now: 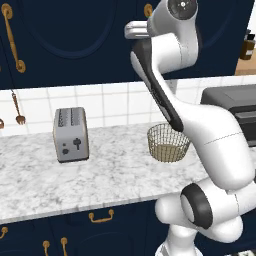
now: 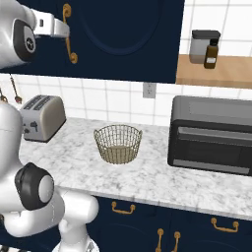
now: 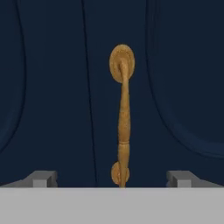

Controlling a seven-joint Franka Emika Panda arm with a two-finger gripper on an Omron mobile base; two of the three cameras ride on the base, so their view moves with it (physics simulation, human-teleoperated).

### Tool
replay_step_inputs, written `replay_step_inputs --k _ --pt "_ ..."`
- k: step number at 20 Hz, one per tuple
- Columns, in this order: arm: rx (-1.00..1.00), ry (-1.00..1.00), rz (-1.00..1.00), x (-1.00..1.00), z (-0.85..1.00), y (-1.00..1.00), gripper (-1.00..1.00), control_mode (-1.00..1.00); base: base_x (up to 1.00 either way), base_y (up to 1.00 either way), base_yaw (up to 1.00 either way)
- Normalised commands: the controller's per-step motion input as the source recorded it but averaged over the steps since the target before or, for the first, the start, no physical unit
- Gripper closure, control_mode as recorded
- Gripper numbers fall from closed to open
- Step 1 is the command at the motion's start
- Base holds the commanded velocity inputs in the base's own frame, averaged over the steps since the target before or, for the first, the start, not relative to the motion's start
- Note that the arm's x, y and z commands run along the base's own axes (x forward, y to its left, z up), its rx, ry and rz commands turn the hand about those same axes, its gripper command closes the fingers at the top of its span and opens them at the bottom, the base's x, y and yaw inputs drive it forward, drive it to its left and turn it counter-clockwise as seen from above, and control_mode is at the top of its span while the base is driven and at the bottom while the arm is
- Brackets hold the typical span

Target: Open the cabinet, pick up the bread from the cabinet and place it in the basket. Then move the basket to the dining counter.

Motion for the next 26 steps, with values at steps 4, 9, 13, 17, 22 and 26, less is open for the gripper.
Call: replay_step_inputs --k 4,9,13,17,22,26 --pt "-0.02 0.14 0.00 0.61 -0.13 -0.38 -1.00 -1.00 0.00 0.00 0.00" --pt "0.00 0.06 0.00 0.73 -0.02 0.01 -1.00 -1.00 0.00 0.00 0.00" --pt "0.00 0.07 0.00 0.57 0.00 0.00 -1.00 -1.00 0.00 0.00 0.00" --pt "0.00 0.00 0.00 0.35 0.00 0.01 -1.00 -1.00 0.00 0.00 0.00" --pt "0.00 -0.02 0.00 0.22 0.00 0.00 -1.00 -1.00 0.00 0.00 0.00" --pt "0.00 -0.18 0.02 0.39 -0.16 0.00 1.00 -1.00 0.00 0.00 0.00"
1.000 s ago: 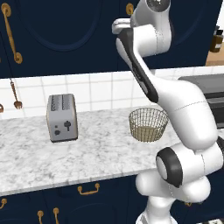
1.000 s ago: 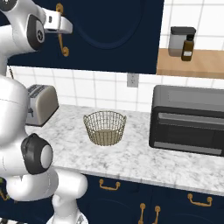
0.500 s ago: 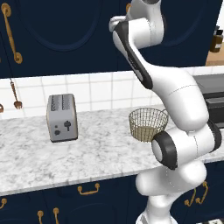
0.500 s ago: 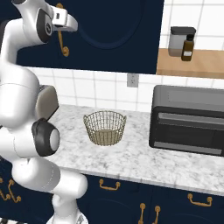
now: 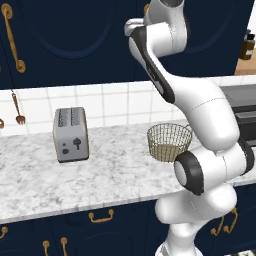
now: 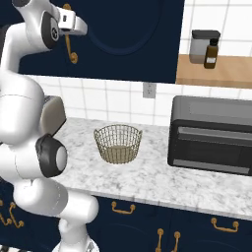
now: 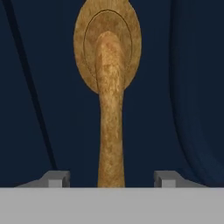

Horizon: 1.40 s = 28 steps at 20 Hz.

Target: Open the cabinet, pick up the bread from the cabinet and place it in the basket. Then move the basket to the dining counter.

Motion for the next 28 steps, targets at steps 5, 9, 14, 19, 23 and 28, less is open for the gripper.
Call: replay_step_inputs --k 5,9,14,19,23,28 --pt "0.00 -0.18 0.05 0.38 -0.21 0.00 1.00 -1.00 0.00 0.00 0.00" --pt "0.00 -0.10 0.03 0.21 -0.09 0.00 1.00 -1.00 0.00 0.00 0.00" --pt "0.04 -0.09 0.14 -0.84 0.00 -0.63 1.00 -1.00 0.00 0.00 0.00" --pt "0.11 -0.16 0.20 -1.00 0.02 -0.90 1.00 -1.00 0.00 0.00 0.00" --pt "0.08 0.00 0.20 -1.00 0.25 -1.00 1.00 -1.00 0.00 0.00 0.00" --pt "0.05 0.08 0.18 -1.00 0.21 -1.00 1.00 -1.00 0.00 0.00 0.00"
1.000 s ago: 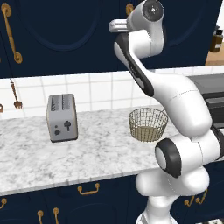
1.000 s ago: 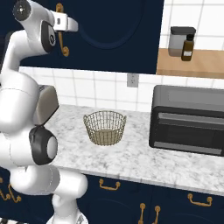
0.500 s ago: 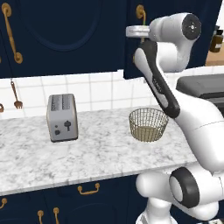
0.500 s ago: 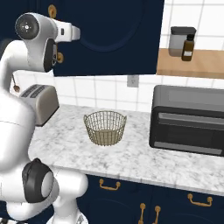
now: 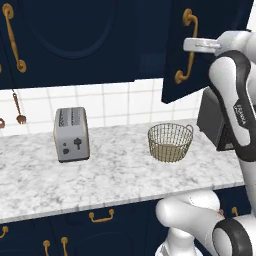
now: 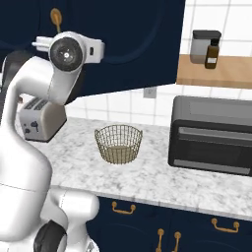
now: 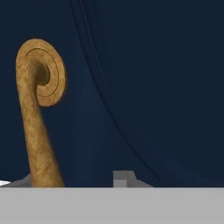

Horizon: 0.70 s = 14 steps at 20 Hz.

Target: Open the cabinet, pick up the bread from the cabinet and place it in the basket. Then move the basket to the dining counter.

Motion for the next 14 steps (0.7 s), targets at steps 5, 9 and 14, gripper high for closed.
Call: replay_step_inputs --k 5,9,14 --pt "-0.07 0.27 0.13 -0.71 -0.26 -1.00 1.00 -1.00 0.00 0.00 0.00" --pt "0.00 0.35 -0.01 -0.33 -0.03 -0.54 -1.00 -1.00 0.00 0.00 0.00" --pt "0.00 0.00 -0.01 -0.27 0.00 -0.15 -1.00 -1.00 0.00 0.00 0.00"
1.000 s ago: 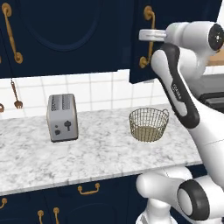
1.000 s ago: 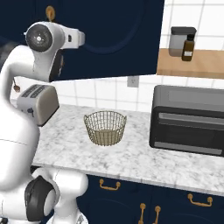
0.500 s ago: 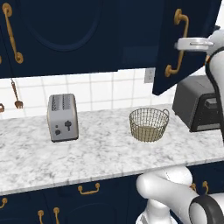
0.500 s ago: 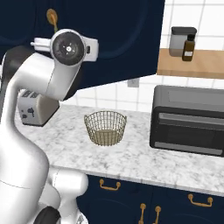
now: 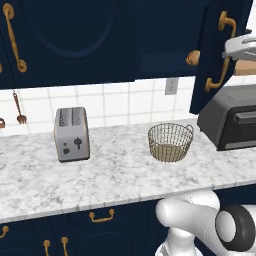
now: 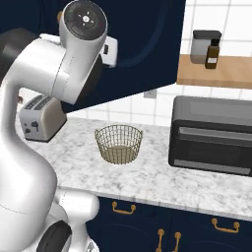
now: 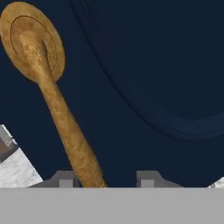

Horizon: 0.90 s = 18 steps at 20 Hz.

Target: Open the cabinet, pick up the bread from the cabinet and place it in the basket. Then move the basket to the dining counter.

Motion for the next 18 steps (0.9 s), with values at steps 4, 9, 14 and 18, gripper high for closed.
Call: replay_step_inputs --k 4,9,14,18 --pt "0.00 -0.03 -0.02 -0.78 0.00 -0.14 -1.00 -1.00 0.00 0.00 0.00" --pt "-0.18 -0.03 -0.04 -0.85 0.18 0.64 -1.00 -1.00 0.00 0.00 0.00" --pt "-0.47 0.02 -0.11 -0.56 -0.04 1.00 -1.00 -1.00 0.00 0.00 0.00" --pt "-0.75 0.16 -0.11 -0.03 -0.79 1.00 -1.00 -1.00 0.00 0.00 0.00"
